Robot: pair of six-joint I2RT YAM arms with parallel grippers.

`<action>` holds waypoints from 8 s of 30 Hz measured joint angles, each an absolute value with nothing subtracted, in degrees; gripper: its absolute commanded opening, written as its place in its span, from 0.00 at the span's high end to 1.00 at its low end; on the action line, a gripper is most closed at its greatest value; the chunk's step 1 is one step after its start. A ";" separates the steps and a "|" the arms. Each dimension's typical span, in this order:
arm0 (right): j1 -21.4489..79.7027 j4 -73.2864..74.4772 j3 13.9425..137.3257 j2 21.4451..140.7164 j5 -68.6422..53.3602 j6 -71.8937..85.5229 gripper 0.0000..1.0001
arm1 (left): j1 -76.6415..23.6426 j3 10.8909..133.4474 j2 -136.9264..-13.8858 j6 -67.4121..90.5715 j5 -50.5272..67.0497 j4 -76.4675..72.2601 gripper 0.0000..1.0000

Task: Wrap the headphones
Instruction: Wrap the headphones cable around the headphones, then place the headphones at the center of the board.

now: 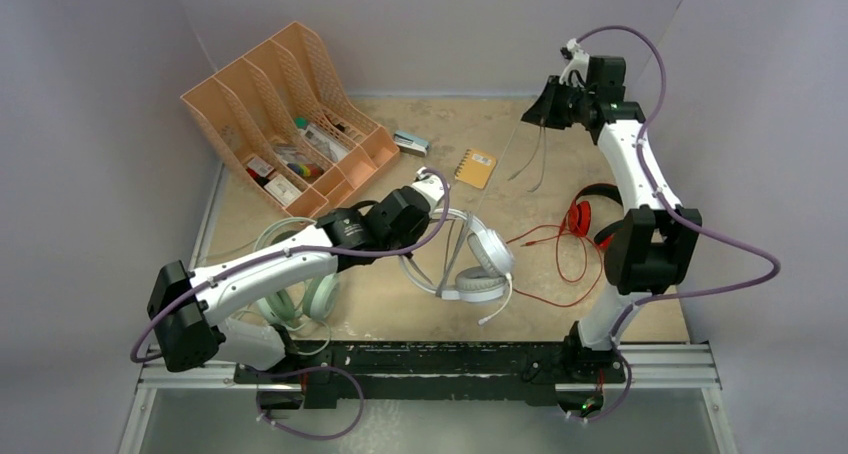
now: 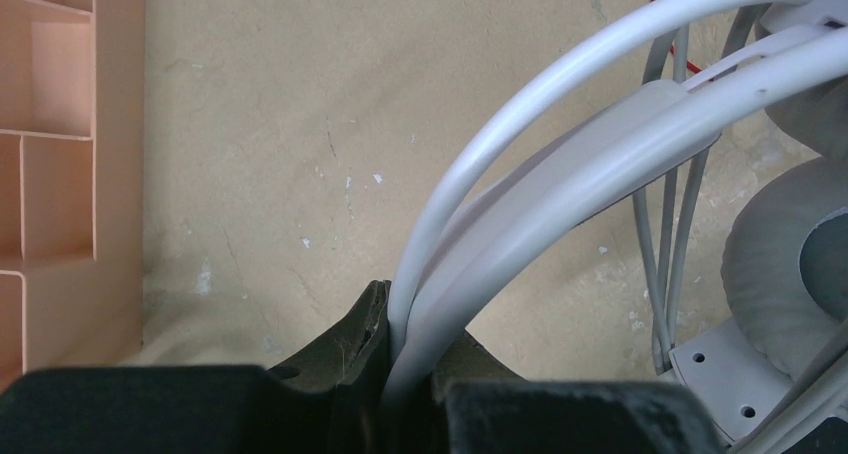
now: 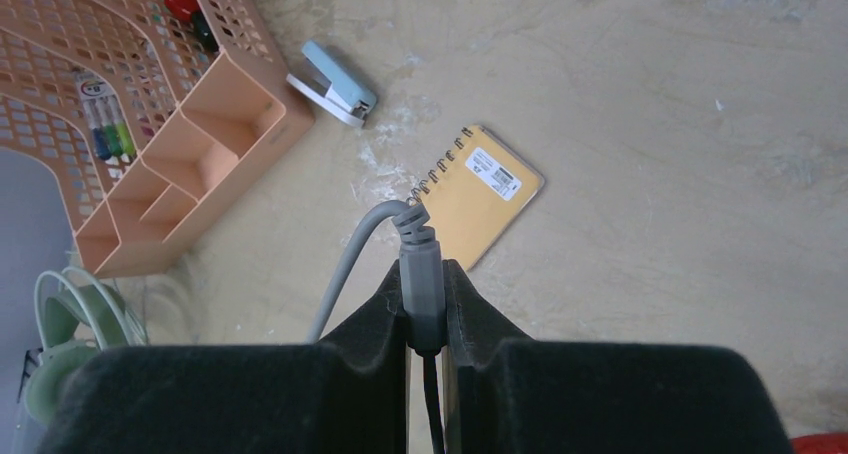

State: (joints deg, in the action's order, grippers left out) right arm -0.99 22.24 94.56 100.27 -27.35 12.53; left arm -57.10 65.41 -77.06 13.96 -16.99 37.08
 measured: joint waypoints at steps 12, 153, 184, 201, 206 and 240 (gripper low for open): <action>2.42 27.90 103.61 103.50 -33.52 10.76 1.00 | -57.52 64.47 -84.27 14.37 -18.46 32.67 1.00; 29.63 -5.93 41.34 78.56 -29.71 85.10 0.09 | -29.74 73.14 -66.74 39.83 -15.20 37.12 1.00; 39.18 -36.01 38.09 95.26 -29.47 105.93 0.55 | -29.74 72.10 -66.74 39.83 -13.45 35.64 1.00; 38.72 -43.53 36.42 98.19 -27.75 106.21 1.00 | -29.74 72.10 -66.24 36.71 -8.36 35.62 1.00; 35.11 -45.63 35.42 98.17 -28.32 98.50 1.00 | -29.63 71.33 -64.23 28.14 1.87 35.18 1.00; 18.46 -44.73 45.41 98.59 -52.84 49.45 0.97 | -43.72 50.46 -75.70 26.65 -4.95 23.09 1.00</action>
State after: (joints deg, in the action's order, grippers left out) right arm 18.46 -44.73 45.41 98.59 -52.84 49.45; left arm -43.72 50.46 -75.70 26.65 -4.95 23.09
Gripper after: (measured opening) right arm 0.017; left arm 0.082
